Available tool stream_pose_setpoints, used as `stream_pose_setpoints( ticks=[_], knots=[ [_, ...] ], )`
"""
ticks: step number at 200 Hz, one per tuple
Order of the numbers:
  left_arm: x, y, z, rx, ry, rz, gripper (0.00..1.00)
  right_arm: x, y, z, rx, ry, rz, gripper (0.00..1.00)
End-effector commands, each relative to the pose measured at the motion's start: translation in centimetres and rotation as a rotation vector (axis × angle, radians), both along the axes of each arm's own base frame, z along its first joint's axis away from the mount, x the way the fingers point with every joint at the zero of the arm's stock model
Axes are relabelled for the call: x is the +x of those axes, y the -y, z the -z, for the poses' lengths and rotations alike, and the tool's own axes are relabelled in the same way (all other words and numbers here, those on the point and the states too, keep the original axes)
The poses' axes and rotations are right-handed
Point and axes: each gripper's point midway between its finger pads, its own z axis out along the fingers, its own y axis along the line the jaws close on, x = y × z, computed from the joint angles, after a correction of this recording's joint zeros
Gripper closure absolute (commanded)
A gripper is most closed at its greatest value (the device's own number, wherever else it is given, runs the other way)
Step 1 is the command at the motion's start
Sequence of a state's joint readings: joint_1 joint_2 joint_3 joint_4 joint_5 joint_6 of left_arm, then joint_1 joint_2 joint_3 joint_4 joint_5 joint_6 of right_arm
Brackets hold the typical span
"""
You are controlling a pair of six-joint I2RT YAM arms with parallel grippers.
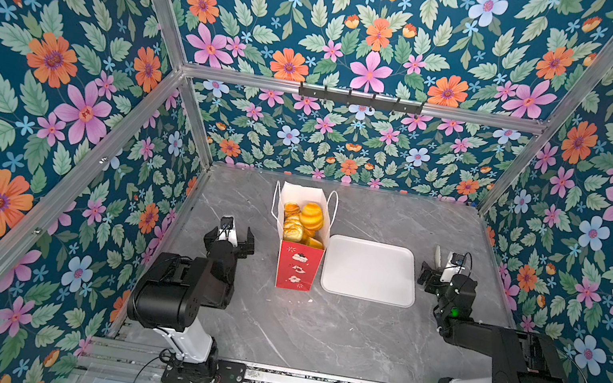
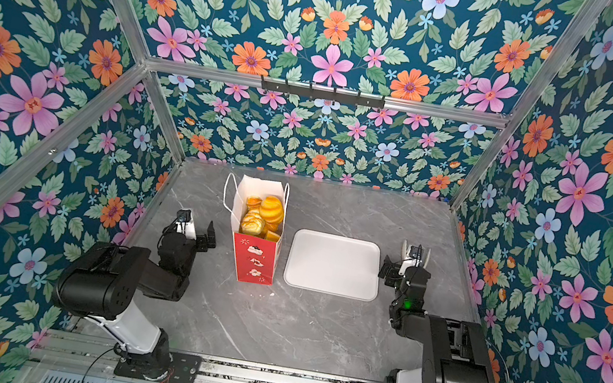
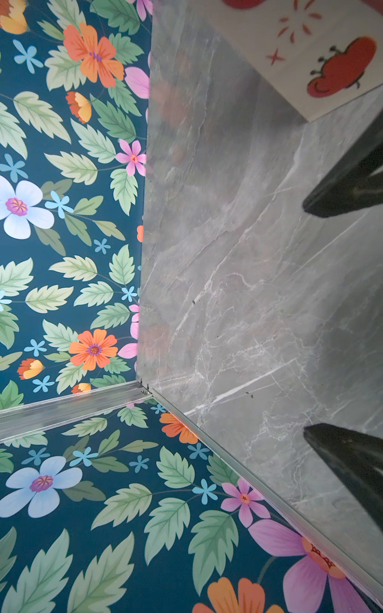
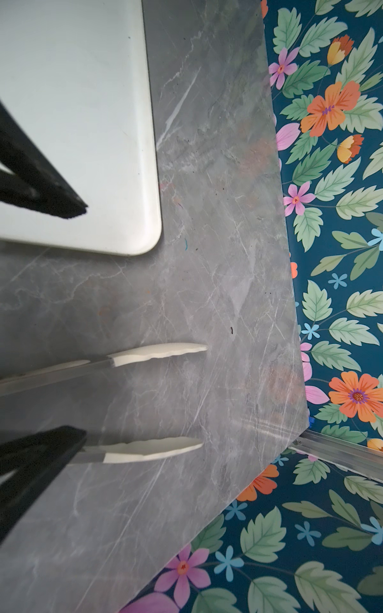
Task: Take the fake bread out of the paper bag
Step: 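Raise both arms from rest toward the paper bag and the tongs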
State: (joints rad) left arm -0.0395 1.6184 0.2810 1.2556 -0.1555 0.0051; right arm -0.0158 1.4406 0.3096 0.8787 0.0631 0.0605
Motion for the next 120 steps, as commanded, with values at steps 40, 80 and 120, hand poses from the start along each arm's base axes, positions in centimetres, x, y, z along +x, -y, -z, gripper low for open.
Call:
stream_pose_setpoints(
  ticks=[40, 80, 120],
  knots=[
    [-0.7, -0.8, -1.6, -0.007, 0.05, -0.049, 0.0, 0.0, 0.4, -0.3, -0.002, 0.013, 0.022, 0.01],
    [-0.8, -0.3, -5.1, 0.005, 0.058, -0.04, 0.0, -0.8, 0.8, -2.5, 0.002, 0.034, 0.053, 0.01],
    [-2.1, 1.0, -12.1, -0.067, 0.169, -0.021, 0.0, -1.7, 0.9, -7.0, 0.02, 0.075, 0.089, 0.01]
  ],
)
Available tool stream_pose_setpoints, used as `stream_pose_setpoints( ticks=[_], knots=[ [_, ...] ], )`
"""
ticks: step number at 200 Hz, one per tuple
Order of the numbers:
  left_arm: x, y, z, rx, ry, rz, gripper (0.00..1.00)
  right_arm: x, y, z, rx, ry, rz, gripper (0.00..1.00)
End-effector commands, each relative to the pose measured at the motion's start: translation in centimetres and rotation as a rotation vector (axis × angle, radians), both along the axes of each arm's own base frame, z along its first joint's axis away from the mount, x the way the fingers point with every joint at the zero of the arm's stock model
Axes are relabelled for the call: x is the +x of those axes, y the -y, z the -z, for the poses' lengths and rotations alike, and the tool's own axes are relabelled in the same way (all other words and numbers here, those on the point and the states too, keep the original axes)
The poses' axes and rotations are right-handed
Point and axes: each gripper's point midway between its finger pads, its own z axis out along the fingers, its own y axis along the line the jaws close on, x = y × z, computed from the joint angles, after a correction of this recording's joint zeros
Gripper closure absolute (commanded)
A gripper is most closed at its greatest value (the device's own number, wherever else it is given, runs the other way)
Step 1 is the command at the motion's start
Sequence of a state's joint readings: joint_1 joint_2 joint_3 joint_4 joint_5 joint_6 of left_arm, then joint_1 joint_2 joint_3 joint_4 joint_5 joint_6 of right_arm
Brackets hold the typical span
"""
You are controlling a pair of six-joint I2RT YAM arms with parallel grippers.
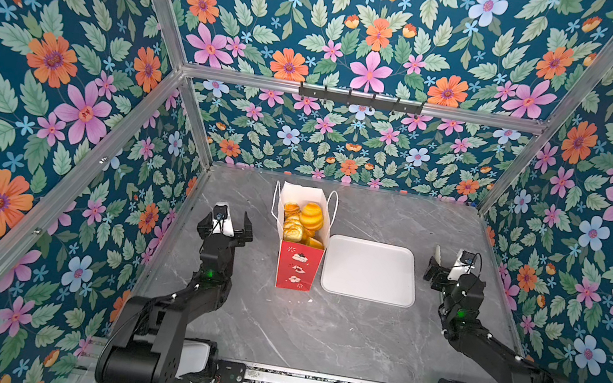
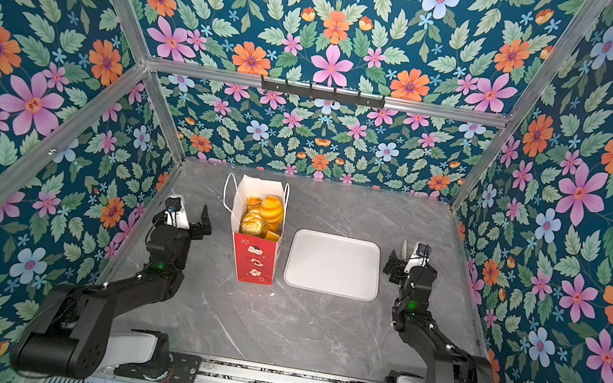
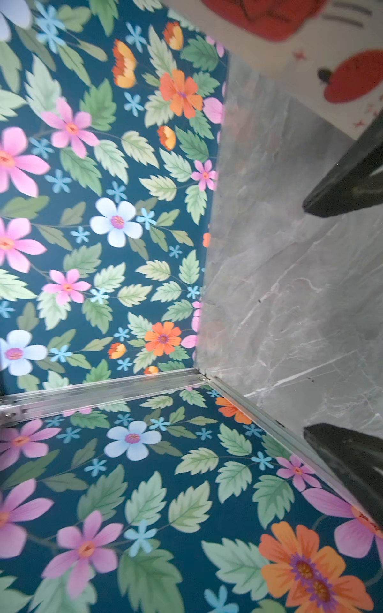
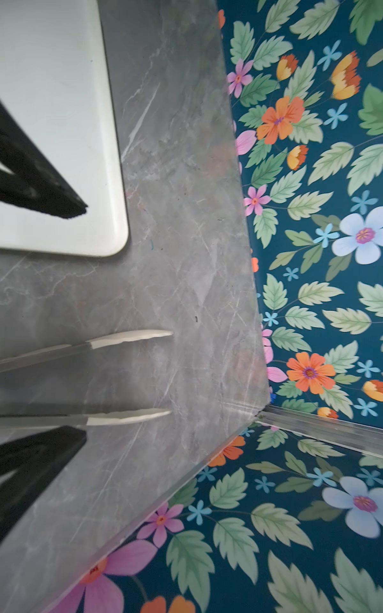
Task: Take the fake bread out of the paper bag
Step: 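Raise both arms from rest toward the paper bag and the tongs, then lower the left gripper onto the paper bag's near rim and grasp it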
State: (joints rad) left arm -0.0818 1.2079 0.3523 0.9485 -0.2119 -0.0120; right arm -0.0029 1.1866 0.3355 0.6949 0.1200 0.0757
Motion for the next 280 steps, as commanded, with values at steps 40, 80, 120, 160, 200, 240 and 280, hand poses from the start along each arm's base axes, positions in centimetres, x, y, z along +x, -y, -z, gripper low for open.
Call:
stream_pose_setpoints(
  ticks=[40, 80, 120, 160, 200, 240, 280],
  knots=[
    [-2.7, 1.8, -7.8, -0.129, 0.014, 0.016, 0.0, -2.2, -2.5, -6.1, 0.08, -0.05, -0.009, 0.01],
    [-6.1, 5.5, -10.8, -0.304, -0.107, 0.205, 0.04, -4.8, -7.9, -4.8, 0.125, -0.195, -0.15, 0.01],
    [-10.4, 9.9, -11.8, -0.401, -0.253, 0.453, 0.07, -6.9, -10.3, -2.2, 0.06, -0.308, -0.208, 0.01],
    [-13.0, 12.0, -13.0, -0.405, -0.331, 0.582, 0.09, -7.9, -9.9, -0.2, 0.09, -0.366, -0.184, 0.01],
    [-12.7, 13.6, -11.8, -0.391, -0.396, 0.649, 0.11, -7.9, -10.0, 0.6, 0.114, -0.374, -0.176, 0.01],
    [-10.9, 14.2, -10.8, -0.35, -0.441, 0.612, 0.11, -7.8, -10.0, 1.5, 0.108, -0.398, -0.168, 0.01],
    [-8.0, 14.6, -10.9, -0.335, -0.424, 0.499, 0.16, -7.7, -10.0, 2.5, 0.107, -0.418, -0.156, 0.01]
  ],
)
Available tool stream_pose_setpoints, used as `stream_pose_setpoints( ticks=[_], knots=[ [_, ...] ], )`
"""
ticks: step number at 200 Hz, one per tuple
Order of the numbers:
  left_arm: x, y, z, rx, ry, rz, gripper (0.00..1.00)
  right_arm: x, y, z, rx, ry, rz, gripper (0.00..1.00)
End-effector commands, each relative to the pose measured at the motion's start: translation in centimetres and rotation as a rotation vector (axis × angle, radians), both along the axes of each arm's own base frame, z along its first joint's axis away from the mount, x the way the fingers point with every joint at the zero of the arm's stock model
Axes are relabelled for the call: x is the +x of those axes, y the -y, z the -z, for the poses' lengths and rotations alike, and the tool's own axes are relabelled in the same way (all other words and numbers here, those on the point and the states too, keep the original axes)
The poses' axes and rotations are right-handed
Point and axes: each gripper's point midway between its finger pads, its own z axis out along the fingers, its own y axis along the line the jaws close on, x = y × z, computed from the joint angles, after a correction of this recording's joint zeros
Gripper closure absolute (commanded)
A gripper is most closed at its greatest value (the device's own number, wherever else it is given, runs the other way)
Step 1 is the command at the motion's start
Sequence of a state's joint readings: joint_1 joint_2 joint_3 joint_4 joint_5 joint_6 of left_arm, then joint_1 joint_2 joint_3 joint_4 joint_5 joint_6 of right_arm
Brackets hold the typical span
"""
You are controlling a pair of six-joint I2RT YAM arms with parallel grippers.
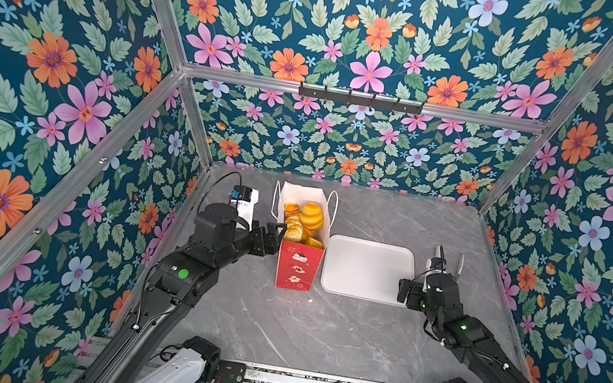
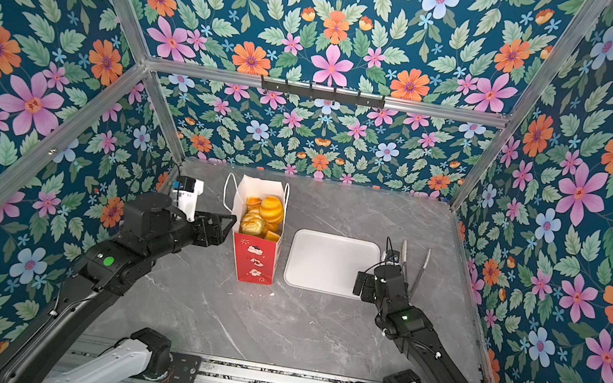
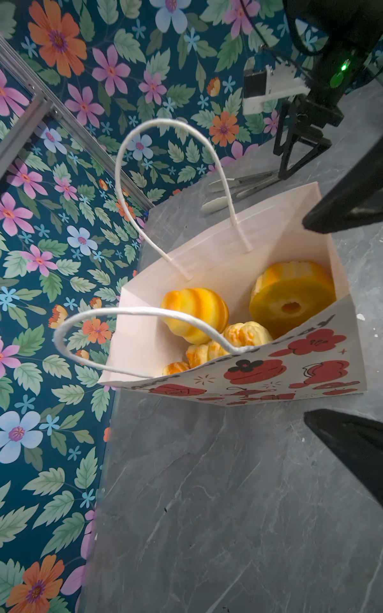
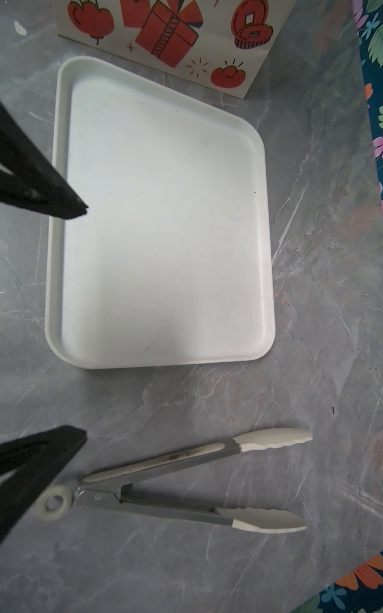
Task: Take the fake bread out of the paper bag
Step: 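Lower the left gripper onto the paper bag's near rim and grasp it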
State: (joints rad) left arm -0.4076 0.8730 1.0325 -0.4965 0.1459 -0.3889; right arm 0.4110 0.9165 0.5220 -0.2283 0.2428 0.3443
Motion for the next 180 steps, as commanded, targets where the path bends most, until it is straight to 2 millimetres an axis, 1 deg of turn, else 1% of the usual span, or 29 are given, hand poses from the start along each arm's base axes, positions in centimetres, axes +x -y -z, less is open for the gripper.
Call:
stream_pose_setpoints(
  ticks=[1, 16, 36, 55, 69, 83, 94, 126, 145, 180],
  knots=[
    [1.9, -0.4, -1.2, 0.016, 0.048, -0.091, 0.16, 0.5, 0.0, -0.2, 0.014, 0.02, 0.022, 0.01],
    [2.8, 0.3, -1.0, 0.048, 0.039, -0.106, 0.18, 0.6, 0.1, 0.2, 0.011, 0.013, 0.031, 0.01],
    [3.7, 0.8, -0.9, 0.093, 0.046, -0.151, 0.21, 0.7, 0.0, 0.3, 0.014, 0.01, 0.028, 0.01],
    [4.4, 1.1, -1.0, 0.125, 0.047, -0.176, 0.23, 0.6, 0.0, 0.4, 0.018, 0.008, 0.031, 0.01],
    [4.9, 0.8, -0.6, 0.157, 0.036, -0.209, 0.25, 0.6, 0.0, 0.3, 0.021, 0.009, 0.032, 0.01],
    [5.1, 0.4, -0.4, 0.186, 0.031, -0.241, 0.27, 0.6, 0.0, 0.4, 0.021, 0.007, 0.034, 0.01],
    [5.3, 0.5, -0.1, 0.195, 0.025, -0.242, 0.28, 0.5, 0.0, 0.4, 0.024, 0.006, 0.037, 0.01],
    [5.7, 1.1, 1.5, 0.22, -0.026, -0.235, 0.3, 0.7, 0.0, 0.5, 0.025, 0.001, 0.038, 0.01],
    [5.7, 0.9, 2.3, 0.227, -0.039, -0.253, 0.31, 0.7, -0.1, 0.7, 0.027, -0.006, 0.038, 0.01],
    [5.9, 0.7, 2.8, 0.242, -0.044, -0.27, 0.35, 0.7, -0.2, 0.9, 0.026, -0.015, 0.036, 0.01]
  ],
)
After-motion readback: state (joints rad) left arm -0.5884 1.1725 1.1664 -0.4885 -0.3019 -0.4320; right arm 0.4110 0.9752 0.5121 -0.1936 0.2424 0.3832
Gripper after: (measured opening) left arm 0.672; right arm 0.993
